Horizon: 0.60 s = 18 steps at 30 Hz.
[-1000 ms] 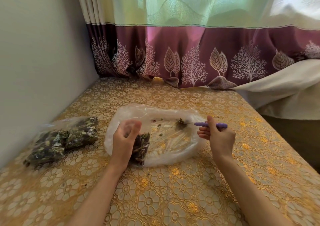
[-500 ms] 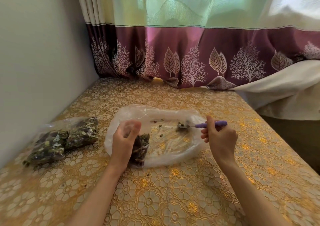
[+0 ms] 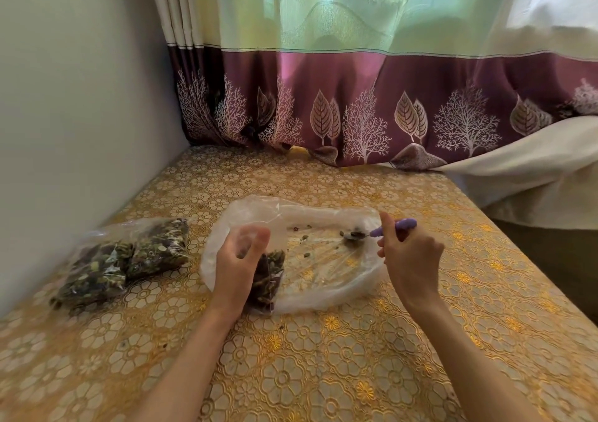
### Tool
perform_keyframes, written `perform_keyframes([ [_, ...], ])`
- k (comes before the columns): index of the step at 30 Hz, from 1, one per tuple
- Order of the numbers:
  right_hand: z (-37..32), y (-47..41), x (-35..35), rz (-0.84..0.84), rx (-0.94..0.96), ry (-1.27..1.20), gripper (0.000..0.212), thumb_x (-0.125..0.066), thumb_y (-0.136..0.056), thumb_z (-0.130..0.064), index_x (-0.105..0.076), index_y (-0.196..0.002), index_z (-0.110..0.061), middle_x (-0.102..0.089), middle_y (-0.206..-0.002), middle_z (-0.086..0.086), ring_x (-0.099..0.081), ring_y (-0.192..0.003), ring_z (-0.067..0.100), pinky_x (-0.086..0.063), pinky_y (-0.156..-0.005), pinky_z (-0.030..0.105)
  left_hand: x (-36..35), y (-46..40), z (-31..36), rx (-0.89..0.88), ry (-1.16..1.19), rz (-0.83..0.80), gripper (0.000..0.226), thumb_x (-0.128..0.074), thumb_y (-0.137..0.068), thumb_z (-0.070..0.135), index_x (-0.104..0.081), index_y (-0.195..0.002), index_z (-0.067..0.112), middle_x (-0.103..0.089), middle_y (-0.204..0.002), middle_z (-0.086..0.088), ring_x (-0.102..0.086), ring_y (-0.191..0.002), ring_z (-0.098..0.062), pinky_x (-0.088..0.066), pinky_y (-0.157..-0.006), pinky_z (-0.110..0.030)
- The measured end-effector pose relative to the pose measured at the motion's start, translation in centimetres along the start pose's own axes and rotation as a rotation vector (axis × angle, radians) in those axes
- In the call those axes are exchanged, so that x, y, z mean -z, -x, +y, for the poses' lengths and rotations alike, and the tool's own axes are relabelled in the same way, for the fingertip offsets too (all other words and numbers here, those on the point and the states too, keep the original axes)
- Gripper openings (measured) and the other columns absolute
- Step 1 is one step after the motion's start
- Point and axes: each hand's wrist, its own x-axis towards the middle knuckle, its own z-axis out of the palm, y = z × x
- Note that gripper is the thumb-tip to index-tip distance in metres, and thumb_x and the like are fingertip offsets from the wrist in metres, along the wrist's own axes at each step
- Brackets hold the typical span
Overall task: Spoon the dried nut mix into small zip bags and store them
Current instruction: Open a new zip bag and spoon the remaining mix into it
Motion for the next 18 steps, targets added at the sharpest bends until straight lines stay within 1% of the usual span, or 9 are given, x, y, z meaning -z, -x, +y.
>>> perform_keyframes([
  [2,0.1,0.0,-0.2,-0.009,-0.026,-0.016,0.035,-0.057,-0.092,-0.031,-0.068,-0.081,0.0,-0.07,-0.066,0.005,-0.064,-0.05,0.014,-0.056,-0.052,0.036,0.0,0.0,0.0,0.005,0.005,-0.001,0.069,-0.052,-0.049,0.089,-0.06,-0.089,0.034,-0.067,-0.086,0.02,-0.059,-0.084,0.013,-0.037,-0.068,0.003],
  [4,0.1,0.2,-0.4,-0.02,-0.053,-0.036,0.031,-0.058,-0.092,-0.029,-0.068,-0.081,-0.002,-0.069,-0.064,0.006,-0.065,-0.051,0.016,-0.056,-0.052,0.043,0.0,0.0,0.1,0.009,0.01,-0.004,0.07,-0.053,-0.048,0.09,-0.06,-0.09,0.034,-0.066,-0.089,0.015,-0.059,-0.084,0.013,-0.037,-0.068,0.003],
  [6,0.2,0.5,-0.6,-0.041,-0.037,-0.043,0.025,-0.059,-0.091,-0.027,-0.069,-0.082,-0.006,-0.068,-0.061,0.003,-0.064,-0.05,0.011,-0.056,-0.051,0.037,0.0,0.1,0.2,0.004,0.013,-0.004,0.071,-0.052,-0.049,0.089,-0.06,-0.091,0.033,-0.067,-0.087,0.017,-0.058,-0.083,0.014,-0.037,-0.069,0.003],
  [8,0.3,0.7,-0.7,-0.069,-0.023,-0.047,0.019,-0.061,-0.09,-0.025,-0.069,-0.087,-0.008,-0.067,-0.06,-0.002,-0.063,-0.048,0.004,-0.054,-0.05,0.025,0.0,0.1,0.3,0.001,0.01,-0.006,0.072,-0.052,-0.049,0.089,-0.059,-0.092,0.032,-0.067,-0.085,0.024,-0.058,-0.084,0.014,-0.037,-0.069,0.003],
  [10,0.6,0.6,-0.9,-0.091,-0.085,-0.12,0.015,-0.062,-0.089,-0.022,-0.069,-0.09,-0.008,-0.067,-0.062,-0.004,-0.063,-0.05,0.002,-0.052,-0.05,0.016,-0.1,0.1,0.4,-0.001,0.003,-0.008,0.072,-0.051,-0.049,0.09,-0.059,-0.092,0.032,-0.065,-0.086,0.031,-0.058,-0.085,0.015,-0.037,-0.069,0.003],
  [11,0.8,0.4,-0.9,-0.105,-0.137,-0.171,0.014,-0.063,-0.089,-0.02,-0.07,-0.091,-0.008,-0.068,-0.063,-0.004,-0.064,-0.05,0.003,-0.053,-0.052,0.017,-0.1,0.1,0.4,-0.001,0.003,-0.007,0.073,-0.051,-0.049,0.09,-0.059,-0.092,0.032,-0.064,-0.086,0.032,-0.058,-0.085,0.015,-0.037,-0.069,0.003],
  [13,1.1,0.2,-0.9,-0.128,-0.23,-0.265,0.008,-0.063,-0.089,-0.016,-0.07,-0.088,-0.013,-0.067,-0.061,-0.002,-0.065,-0.052,0.009,-0.056,-0.057,0.027,-0.1,0.1,0.5,0.0,0.007,-0.004,0.074,-0.051,-0.048,0.09,-0.059,-0.092,0.031,-0.064,-0.085,0.033,-0.057,-0.083,0.016,-0.037,-0.069,0.003],
  [15,1.1,0.1,-0.8,-0.121,-0.286,-0.325,0.015,-0.062,-0.09,-0.017,-0.069,-0.079,-0.023,-0.067,-0.058,-0.002,-0.066,-0.053,0.014,-0.057,-0.061,0.035,-0.1,0.1,0.5,0.003,0.01,-0.007,0.074,-0.051,-0.047,0.09,-0.059,-0.093,0.032,-0.064,-0.086,0.034,-0.057,-0.083,0.016,-0.037,-0.069,0.003],
  [18,0.9,-0.1,-0.3,-0.111,-0.289,-0.327,0.024,-0.059,-0.091,-0.027,-0.074,-0.076,-0.016,-0.07,-0.061,0.004,-0.066,-0.054,0.02,-0.057,-0.061,0.038,-0.1,0.1,0.5,0.004,0.009,-0.009,0.074,-0.051,-0.047,0.091,-0.059,-0.092,0.032,-0.063,-0.088,0.034,-0.057,-0.084,0.017,-0.037,-0.069,0.004],
])
